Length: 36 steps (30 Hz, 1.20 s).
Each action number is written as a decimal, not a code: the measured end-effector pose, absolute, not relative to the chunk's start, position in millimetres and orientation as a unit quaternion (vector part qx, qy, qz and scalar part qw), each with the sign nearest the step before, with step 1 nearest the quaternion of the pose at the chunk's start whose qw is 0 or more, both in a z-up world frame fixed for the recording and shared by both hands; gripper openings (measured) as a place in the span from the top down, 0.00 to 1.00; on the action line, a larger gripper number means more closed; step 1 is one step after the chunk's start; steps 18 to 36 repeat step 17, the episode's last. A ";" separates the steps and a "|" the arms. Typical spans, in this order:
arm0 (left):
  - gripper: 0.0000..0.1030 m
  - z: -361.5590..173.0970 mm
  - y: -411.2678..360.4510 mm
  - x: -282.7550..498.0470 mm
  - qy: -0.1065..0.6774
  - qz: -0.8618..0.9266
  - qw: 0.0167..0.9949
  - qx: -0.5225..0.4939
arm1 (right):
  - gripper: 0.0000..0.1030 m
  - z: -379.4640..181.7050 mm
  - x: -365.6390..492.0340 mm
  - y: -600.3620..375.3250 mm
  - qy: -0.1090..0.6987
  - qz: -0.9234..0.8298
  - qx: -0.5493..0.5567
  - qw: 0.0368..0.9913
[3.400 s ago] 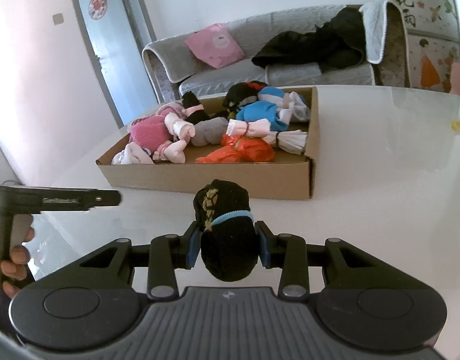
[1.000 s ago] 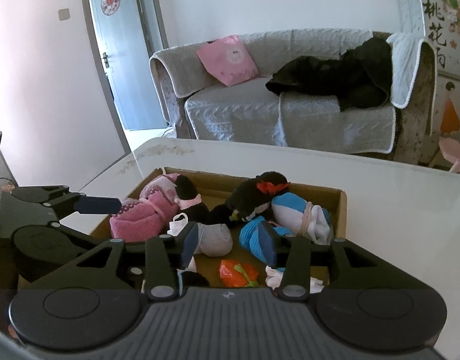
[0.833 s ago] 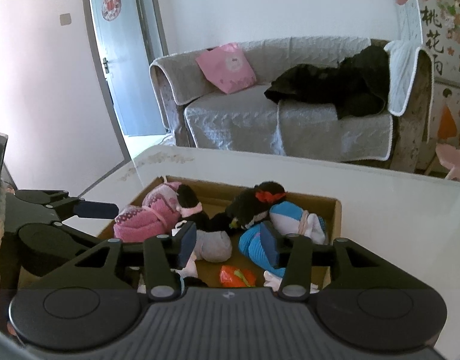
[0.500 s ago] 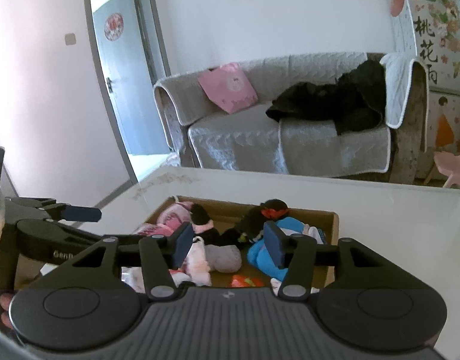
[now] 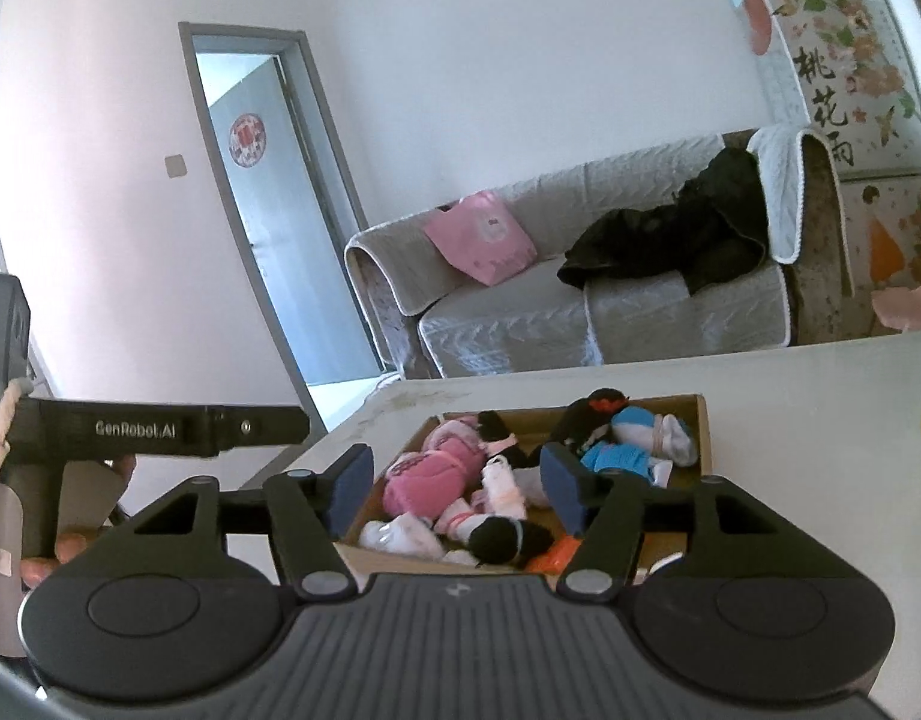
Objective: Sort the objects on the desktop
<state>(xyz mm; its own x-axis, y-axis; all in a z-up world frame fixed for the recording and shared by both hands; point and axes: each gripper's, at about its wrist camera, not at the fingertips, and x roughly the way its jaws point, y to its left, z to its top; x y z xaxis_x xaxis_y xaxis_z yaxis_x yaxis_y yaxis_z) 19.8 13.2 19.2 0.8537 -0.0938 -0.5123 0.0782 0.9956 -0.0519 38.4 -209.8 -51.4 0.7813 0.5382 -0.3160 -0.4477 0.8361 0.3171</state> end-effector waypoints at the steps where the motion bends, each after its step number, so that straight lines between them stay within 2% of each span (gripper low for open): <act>1: 0.00 20.6 13.1 17.2 0.266 -0.046 0.963 -0.016 | 0.42 -51.1 37.3 -208.5 0.200 0.263 0.113 0.937; 7: 0.00 25.4 17.4 6.6 0.267 -0.040 0.963 -0.023 | 0.38 -45.7 28.4 -199.7 0.188 0.270 0.109 0.938; 11: 0.00 25.9 26.7 -1.4 0.269 -0.046 0.961 -0.050 | 0.29 -45.9 17.8 -193.1 0.178 0.269 0.099 0.941; 13: 0.00 28.7 28.5 -10.6 0.254 -0.039 0.965 -0.052 | 0.22 -45.8 13.2 -190.0 0.175 0.270 0.096 0.942; 15: 0.00 32.2 27.8 -19.6 0.238 -0.031 0.970 -0.044 | 0.00 -44.1 9.9 -187.3 0.170 0.262 0.089 0.946; 36: 0.00 34.1 25.1 -25.7 0.228 -0.024 0.973 -0.031 | 0.01 -43.2 2.2 -183.9 0.164 0.252 0.079 0.950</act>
